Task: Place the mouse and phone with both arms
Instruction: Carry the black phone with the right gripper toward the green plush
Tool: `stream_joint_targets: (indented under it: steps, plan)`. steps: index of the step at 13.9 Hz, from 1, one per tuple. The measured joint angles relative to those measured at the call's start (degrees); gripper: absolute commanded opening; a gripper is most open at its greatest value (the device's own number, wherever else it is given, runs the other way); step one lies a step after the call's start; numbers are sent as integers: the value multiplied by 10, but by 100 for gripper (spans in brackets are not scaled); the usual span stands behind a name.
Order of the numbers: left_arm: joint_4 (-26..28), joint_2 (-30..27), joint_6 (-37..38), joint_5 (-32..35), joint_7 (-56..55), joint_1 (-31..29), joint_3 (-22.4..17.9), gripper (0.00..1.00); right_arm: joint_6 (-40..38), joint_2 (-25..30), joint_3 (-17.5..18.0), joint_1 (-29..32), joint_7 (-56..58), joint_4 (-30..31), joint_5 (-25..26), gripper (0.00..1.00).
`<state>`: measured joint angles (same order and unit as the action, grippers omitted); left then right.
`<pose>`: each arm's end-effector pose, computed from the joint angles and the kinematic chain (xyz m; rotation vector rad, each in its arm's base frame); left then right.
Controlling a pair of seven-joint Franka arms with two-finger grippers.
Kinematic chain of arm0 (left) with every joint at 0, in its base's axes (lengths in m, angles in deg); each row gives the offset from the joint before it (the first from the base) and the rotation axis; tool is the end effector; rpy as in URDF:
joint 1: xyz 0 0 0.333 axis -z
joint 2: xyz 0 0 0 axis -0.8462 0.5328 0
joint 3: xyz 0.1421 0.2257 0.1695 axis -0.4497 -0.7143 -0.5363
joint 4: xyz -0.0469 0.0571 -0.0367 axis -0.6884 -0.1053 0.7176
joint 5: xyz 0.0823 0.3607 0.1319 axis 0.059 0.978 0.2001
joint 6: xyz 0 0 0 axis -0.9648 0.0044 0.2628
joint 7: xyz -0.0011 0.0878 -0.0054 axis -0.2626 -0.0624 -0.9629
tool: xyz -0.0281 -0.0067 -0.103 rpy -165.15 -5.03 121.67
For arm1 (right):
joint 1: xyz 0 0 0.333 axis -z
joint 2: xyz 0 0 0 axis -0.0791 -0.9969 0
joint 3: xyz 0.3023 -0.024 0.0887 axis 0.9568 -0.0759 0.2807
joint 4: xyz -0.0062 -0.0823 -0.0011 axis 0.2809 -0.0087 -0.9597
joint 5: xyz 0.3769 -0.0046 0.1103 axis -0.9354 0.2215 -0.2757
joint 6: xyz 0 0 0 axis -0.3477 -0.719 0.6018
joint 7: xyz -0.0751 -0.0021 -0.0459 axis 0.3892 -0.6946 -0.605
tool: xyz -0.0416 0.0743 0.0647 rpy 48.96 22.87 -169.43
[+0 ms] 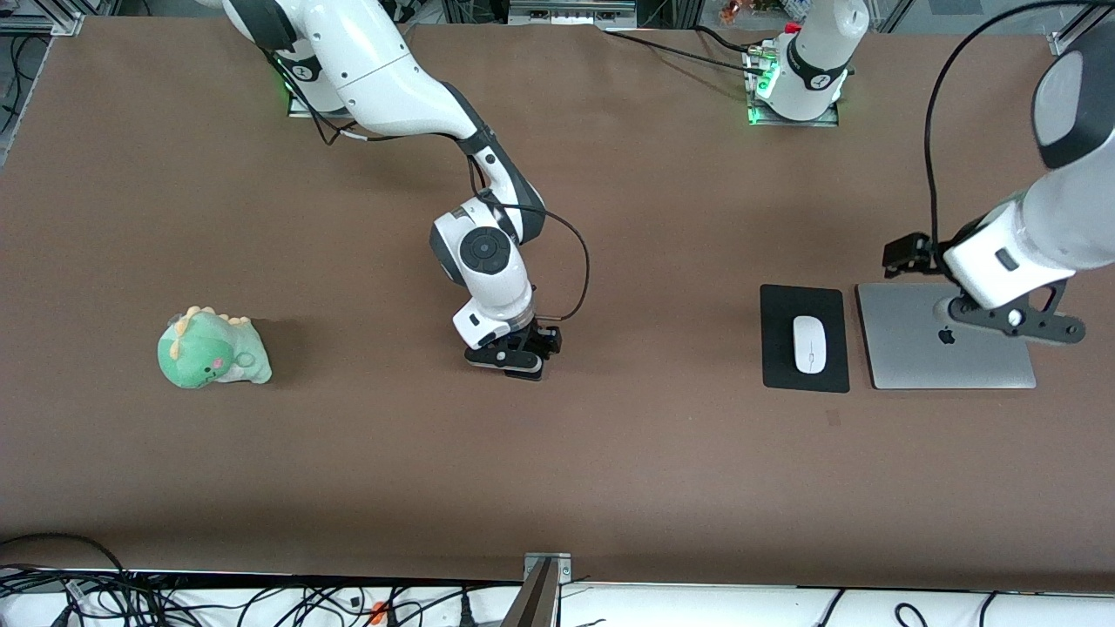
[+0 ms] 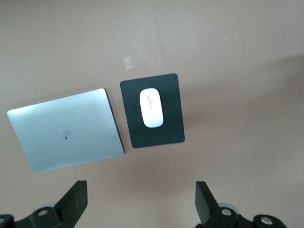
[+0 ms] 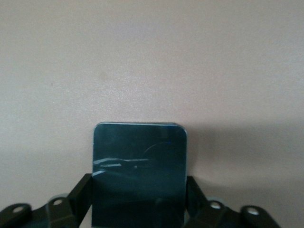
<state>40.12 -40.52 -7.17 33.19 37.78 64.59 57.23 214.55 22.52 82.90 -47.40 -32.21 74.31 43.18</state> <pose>0.6232 -0.0613 0.5683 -3.0819 0.3069 0.2510 0.5844 0.4528 0.1748 -3.0134 0.2162 -0.2586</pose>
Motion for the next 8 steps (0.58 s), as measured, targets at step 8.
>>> stream_joint_targets:
  steps: [8]
  plan:
    - [50, -35, -48, 1, -2, -4, -4, 100, -68, 10, -8, 34, 78, -22, 0, 51]
